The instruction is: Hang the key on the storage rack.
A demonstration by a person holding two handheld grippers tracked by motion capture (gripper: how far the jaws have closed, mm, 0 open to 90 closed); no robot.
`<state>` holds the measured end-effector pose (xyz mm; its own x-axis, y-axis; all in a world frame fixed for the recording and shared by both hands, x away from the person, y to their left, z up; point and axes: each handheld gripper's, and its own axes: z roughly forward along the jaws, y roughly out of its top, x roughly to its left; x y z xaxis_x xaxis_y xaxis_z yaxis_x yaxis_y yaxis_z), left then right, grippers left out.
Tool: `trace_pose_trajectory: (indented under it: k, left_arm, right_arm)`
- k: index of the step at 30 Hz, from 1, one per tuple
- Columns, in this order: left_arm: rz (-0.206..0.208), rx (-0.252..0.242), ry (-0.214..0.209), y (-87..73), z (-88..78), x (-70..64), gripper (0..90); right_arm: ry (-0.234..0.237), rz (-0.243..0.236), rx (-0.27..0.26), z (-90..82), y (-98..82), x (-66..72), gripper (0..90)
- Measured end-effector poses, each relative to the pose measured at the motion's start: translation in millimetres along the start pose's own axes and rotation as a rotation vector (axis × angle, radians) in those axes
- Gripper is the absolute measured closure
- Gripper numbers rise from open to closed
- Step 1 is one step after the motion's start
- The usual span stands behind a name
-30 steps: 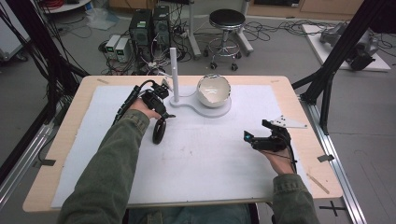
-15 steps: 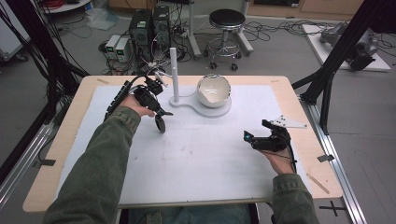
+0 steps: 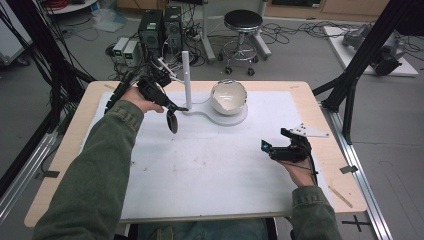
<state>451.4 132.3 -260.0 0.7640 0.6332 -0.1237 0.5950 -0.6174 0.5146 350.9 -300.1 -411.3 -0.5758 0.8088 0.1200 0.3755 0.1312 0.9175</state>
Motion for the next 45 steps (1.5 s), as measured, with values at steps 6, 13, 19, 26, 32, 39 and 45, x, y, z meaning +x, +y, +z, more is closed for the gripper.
trace_pose_trajectory:
  k: [6,13,19,26,32,39,45]
  left_arm:
    - [0.031,-0.018,0.017,9.0,-11.2,-2.7,87.6]
    - [0.058,-0.049,0.024,19.3,-23.5,-5.0,87.6]
    - [0.075,-0.074,0.043,30.7,-37.6,-4.8,87.6]
    - [0.085,-0.109,0.066,42.6,-50.3,-6.2,87.6]
    - [0.086,-0.128,0.086,49.8,-55.6,-4.4,87.6]
    - [0.093,-0.137,0.084,53.8,-60.0,-0.5,87.6]
    - [0.096,-0.148,0.106,59.8,-60.2,1.7,87.6]
  right_arm:
    - [0.003,0.003,0.003,0.3,-0.1,0.5,0.4]
    - [0.003,0.002,-0.001,-0.1,0.1,0.0,0.4]
    - [0.006,0.007,0.004,0.2,-0.1,-0.1,0.4]
    - [0.003,0.006,0.004,-0.2,-0.2,-0.4,0.4]
    - [0.006,0.007,0.004,-0.3,-0.2,-0.2,0.4]
    - [0.007,0.009,0.004,-0.4,-0.2,-0.3,0.4]
    - [0.009,0.005,0.004,0.1,-0.3,-0.3,0.4]
